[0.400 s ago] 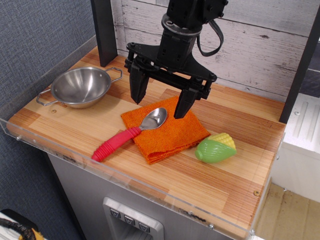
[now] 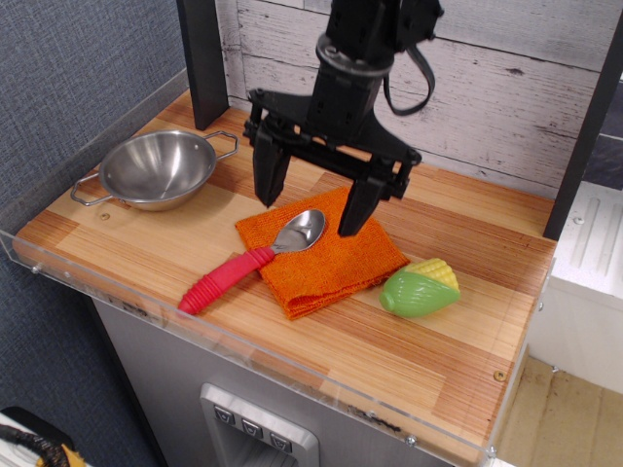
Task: Put the corn behind the towel to the left
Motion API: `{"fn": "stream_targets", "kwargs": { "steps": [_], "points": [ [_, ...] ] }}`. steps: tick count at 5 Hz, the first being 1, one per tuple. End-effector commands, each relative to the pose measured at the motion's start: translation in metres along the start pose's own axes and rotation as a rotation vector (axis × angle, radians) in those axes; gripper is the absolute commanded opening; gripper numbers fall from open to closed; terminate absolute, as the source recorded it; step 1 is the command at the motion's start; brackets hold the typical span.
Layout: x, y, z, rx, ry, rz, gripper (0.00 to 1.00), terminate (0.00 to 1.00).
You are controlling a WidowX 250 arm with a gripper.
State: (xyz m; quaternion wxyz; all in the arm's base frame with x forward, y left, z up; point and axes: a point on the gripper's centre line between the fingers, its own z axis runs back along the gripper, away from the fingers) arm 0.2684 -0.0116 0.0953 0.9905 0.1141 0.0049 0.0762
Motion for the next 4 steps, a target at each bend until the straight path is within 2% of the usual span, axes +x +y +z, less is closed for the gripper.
{"fn": "stream_targets", "kwargs": {
  "steps": [1,2,4],
  "points": [
    [0.013,0.005,0.009,-0.065,-0.082,-0.107,1.0,0.0],
    [0.02,-0.006,0.013,-0.053,-0.105,-0.23,1.0,0.0],
    [0.025,-0.039,0.008,-0.026,-0.112,-0.481,1.0,0.0]
  ]
}}
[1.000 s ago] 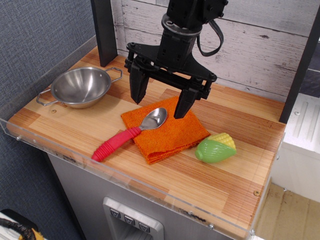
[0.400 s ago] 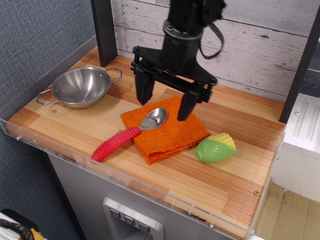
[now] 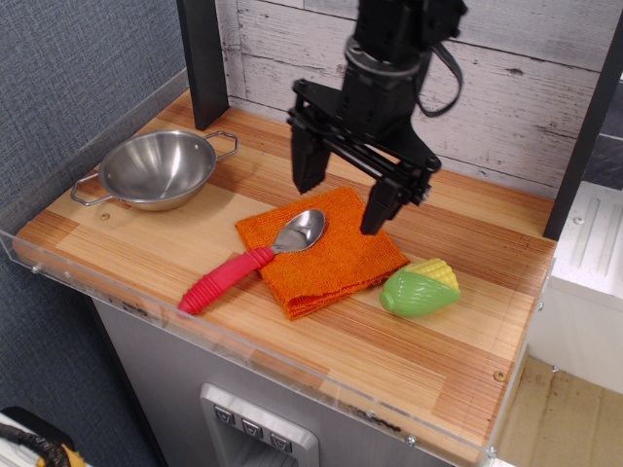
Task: Put the corn behind the towel to the left
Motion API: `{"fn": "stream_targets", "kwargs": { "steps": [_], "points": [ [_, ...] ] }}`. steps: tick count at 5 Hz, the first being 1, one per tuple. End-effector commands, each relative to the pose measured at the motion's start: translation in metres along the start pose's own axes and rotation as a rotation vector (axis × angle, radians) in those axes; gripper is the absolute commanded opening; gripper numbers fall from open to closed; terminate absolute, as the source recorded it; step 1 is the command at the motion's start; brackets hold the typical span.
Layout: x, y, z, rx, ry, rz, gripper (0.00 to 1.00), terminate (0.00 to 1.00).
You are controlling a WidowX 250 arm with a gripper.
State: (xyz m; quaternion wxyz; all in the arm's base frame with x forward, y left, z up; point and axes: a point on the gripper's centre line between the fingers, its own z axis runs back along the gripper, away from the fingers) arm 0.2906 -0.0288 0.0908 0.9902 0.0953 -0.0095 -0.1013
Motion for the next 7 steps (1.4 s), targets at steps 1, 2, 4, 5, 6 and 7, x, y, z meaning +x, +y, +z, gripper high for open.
{"fn": "stream_targets", "kwargs": {
  "steps": [1,2,4,5,6,7],
  "points": [
    [0.017,-0.031,0.003,0.028,-0.043,-0.251,1.0,0.0],
    [0.019,-0.046,-0.003,0.035,-0.031,-0.312,1.0,0.0],
    [0.015,-0.062,-0.032,-0.008,0.026,-0.337,1.0,0.0],
    [0.014,-0.066,-0.046,-0.039,0.054,-0.34,1.0,0.0],
    [0.012,-0.07,-0.063,-0.058,0.086,-0.344,1.0,0.0],
    [0.013,-0.071,-0.067,-0.056,0.088,-0.35,1.0,0.0]
  ]
}}
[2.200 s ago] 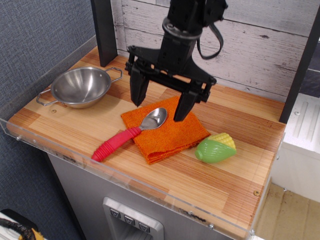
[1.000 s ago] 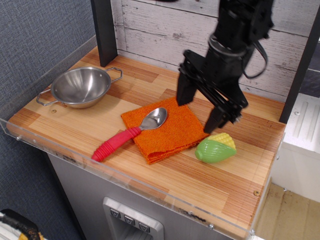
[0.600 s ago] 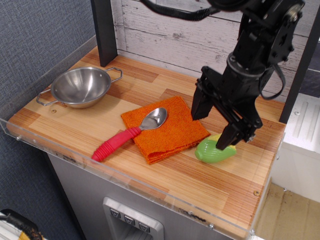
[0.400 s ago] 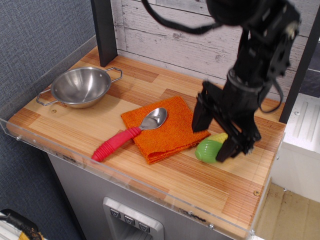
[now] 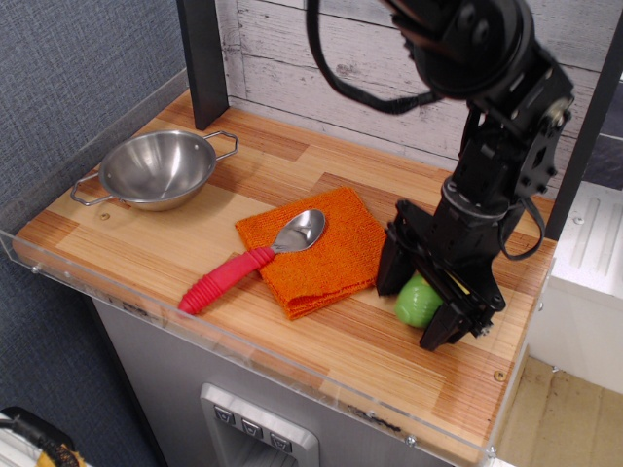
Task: Put the corn behind the towel to the left
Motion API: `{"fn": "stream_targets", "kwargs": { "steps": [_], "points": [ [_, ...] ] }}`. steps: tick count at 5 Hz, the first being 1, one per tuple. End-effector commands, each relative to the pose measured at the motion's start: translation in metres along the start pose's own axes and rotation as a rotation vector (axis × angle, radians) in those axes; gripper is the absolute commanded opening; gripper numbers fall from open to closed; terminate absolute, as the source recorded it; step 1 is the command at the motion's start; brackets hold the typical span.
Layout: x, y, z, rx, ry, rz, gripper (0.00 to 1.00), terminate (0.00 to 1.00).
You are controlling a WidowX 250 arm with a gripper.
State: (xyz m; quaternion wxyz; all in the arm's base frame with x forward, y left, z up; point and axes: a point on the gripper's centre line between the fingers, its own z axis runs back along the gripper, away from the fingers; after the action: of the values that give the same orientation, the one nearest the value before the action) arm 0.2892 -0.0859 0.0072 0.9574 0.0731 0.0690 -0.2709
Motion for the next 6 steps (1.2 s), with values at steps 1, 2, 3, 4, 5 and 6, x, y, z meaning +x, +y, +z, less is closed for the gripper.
{"fn": "stream_targets", "kwargs": {
  "steps": [1,2,3,4,5,6],
  "points": [
    [0.0,0.001,0.005,0.017,-0.042,0.021,0.0,0.0],
    [-0.003,0.002,0.005,0.024,-0.046,0.031,0.0,0.0],
    [-0.005,0.002,0.008,0.033,-0.06,0.035,0.0,0.0],
    [-0.008,0.004,0.026,0.061,-0.114,0.053,0.0,0.0],
    [-0.009,0.006,0.045,0.098,-0.153,0.066,0.0,0.0],
    [-0.012,0.008,0.059,0.121,-0.186,0.083,0.0,0.0]
  ]
}}
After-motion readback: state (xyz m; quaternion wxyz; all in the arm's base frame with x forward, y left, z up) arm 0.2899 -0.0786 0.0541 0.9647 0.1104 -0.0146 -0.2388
